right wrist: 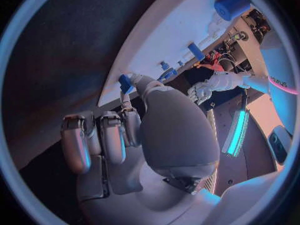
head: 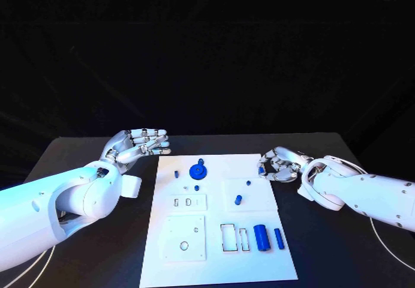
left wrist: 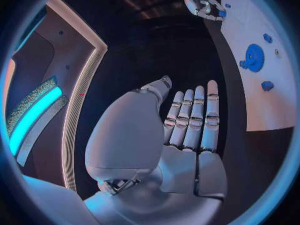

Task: Assemble the parts on the task board

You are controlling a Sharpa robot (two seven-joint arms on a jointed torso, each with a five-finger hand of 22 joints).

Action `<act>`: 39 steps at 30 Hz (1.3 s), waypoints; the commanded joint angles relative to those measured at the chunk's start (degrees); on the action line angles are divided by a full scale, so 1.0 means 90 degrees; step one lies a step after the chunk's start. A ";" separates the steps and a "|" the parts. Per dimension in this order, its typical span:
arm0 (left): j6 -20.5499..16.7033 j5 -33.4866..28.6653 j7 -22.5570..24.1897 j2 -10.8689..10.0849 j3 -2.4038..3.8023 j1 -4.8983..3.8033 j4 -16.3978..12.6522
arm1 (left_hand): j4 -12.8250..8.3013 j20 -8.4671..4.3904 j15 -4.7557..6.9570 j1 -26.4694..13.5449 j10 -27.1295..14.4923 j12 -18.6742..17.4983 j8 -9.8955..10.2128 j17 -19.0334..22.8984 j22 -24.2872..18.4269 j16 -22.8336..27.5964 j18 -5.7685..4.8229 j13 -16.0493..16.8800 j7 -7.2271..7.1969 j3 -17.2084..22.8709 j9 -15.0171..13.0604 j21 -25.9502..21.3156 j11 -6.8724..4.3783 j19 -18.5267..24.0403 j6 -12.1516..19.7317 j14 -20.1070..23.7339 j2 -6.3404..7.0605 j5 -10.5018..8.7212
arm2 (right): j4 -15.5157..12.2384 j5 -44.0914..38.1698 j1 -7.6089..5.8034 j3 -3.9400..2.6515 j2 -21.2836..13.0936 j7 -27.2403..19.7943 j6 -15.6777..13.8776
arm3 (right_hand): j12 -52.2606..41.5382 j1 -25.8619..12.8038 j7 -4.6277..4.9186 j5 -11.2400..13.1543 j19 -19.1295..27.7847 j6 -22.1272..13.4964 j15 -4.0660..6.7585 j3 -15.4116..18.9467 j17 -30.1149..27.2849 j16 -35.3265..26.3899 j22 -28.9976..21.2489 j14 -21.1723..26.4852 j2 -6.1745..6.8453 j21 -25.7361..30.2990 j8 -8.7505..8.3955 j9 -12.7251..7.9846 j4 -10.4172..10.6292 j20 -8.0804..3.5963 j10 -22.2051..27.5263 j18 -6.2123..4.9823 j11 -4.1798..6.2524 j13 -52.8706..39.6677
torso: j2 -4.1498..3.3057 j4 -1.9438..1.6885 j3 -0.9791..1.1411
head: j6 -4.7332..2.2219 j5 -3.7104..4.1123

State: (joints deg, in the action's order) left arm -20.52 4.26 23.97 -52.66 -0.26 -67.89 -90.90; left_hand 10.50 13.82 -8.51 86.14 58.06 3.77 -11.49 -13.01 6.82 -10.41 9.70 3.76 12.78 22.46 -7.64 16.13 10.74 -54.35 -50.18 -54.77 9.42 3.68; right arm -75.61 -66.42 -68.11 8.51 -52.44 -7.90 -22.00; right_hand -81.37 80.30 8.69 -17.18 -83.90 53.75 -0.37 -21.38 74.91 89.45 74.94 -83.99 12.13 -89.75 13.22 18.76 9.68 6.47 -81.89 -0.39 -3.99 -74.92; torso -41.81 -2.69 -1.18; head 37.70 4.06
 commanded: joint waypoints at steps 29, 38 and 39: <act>0.0096 0.0003 0.0025 -0.0007 0.0005 -0.0006 0.0009 | -0.0037 -0.0004 -0.0001 -0.0033 -0.0048 -0.0018 0.0040 -0.0011 0.0006 0.0026 0.0066 -0.0007 0.0110 0.0011 0.0008 0.0027 0.0016 0.0033 0.0051 0.0029 0.0048 -0.0043 | -0.0112 -0.0027 0.0008 0.0001 -0.0001 0.0310 -0.0402 | -0.0236 -0.0180 -0.0220 0.0281 -0.0678 0.0499 0.0207 -0.0702 0.1567 0.0028 0.1673 -0.0642 -0.0264 -0.0028 0.0433 0.0142 -0.0155 -0.0180 -0.0264 0.0043 0.0195 -0.0922 | 0.0005 -0.0005 0.0007 | 0.0015 -0.0019; 0.0093 0.0003 0.0027 -0.0010 0.0004 -0.0006 0.0029 | -0.0037 -0.0004 -0.0001 -0.0033 -0.0048 -0.0018 0.0040 -0.0011 0.0006 0.0026 0.0066 -0.0007 0.0110 0.0011 0.0008 0.0027 0.0016 0.0033 0.0051 0.0029 0.0048 -0.0043 | -0.0526 -0.0213 -0.0078 -0.0012 -0.0050 0.0873 -0.0773 | -0.0248 -0.0208 -0.0285 0.0288 -0.0678 0.0541 0.0267 -0.0820 0.1572 0.0029 0.1673 -0.0643 -0.0329 -0.0028 0.0572 0.0216 -0.0253 -0.0241 -0.0299 0.0043 0.0258 -0.0945 | 0.0015 0.0003 -0.0001 | 0.0019 -0.0066; 0.0093 0.0003 0.0027 -0.0009 0.0004 -0.0006 0.0033 | -0.0037 -0.0004 -0.0001 -0.0033 -0.0048 -0.0018 0.0040 -0.0011 0.0006 0.0026 0.0066 -0.0007 0.0110 0.0011 0.0008 0.0027 0.0016 0.0033 0.0051 0.0029 0.0048 -0.0043 | -0.0589 -0.0241 -0.0109 -0.0015 -0.0056 0.0961 -0.0788 | -0.0237 -0.0211 -0.0286 0.0287 -0.0678 0.0534 0.0270 -0.0832 0.1566 0.0027 0.1673 -0.0642 -0.0333 -0.0028 0.0579 0.0221 -0.0263 -0.0245 -0.0292 0.0043 0.0260 -0.0935 | 0.0018 0.0003 -0.0002 | 0.0022 -0.0071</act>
State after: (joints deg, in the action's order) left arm -20.52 4.26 23.83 -52.81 -0.27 -67.89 -90.59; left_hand 10.50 13.82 -8.51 86.14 58.06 3.77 -11.49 -13.06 6.80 -10.41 9.70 3.76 12.78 22.46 -7.65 16.13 10.75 -54.36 -50.18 -54.77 9.42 3.68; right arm -80.20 -66.87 -68.80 8.47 -52.93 -2.97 -26.71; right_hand -83.53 78.11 7.26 -14.50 -83.93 57.45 1.56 -28.50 74.93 89.44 74.92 -83.93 9.94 -89.75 16.77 19.17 7.19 4.58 -83.83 -0.39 -2.05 -74.91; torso -41.73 -2.69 -1.14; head 37.88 3.54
